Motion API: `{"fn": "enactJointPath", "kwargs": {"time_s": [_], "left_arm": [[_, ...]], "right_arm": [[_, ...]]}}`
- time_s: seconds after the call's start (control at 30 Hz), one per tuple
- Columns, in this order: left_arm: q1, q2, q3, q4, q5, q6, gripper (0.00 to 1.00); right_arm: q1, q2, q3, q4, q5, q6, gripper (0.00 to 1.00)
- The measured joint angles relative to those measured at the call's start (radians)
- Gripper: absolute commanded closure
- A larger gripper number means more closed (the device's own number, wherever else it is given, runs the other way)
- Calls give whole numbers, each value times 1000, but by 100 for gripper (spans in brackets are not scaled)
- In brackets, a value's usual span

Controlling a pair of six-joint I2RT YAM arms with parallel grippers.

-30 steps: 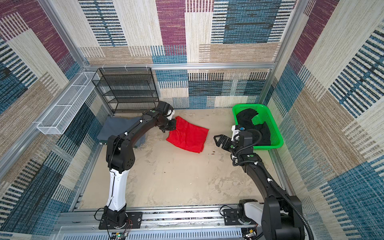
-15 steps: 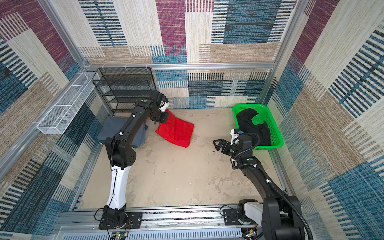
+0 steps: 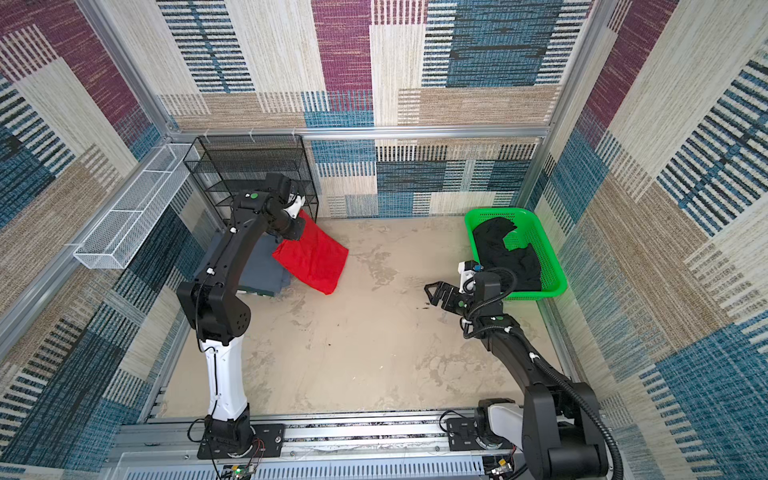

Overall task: Fold and stack the t-shirts
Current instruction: 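Carry the folded red shirt with the left gripper onto the grey stack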

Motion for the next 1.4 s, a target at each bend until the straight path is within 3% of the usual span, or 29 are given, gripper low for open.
{"fn": "enactJointPath", "kwargs": {"time_s": [0.9,1.17,1.4], "left_arm": [[154,-137,10,34,-52,60,100],[246,-141,26,42,-45,61,100],[281,-166,-39,61,-79,58,100]], "right_arm": [[0,34,15,0,-3,4,1],[0,54,26,-1,-3,4,1],[0,78,39,-1,-12,5,1]]}}
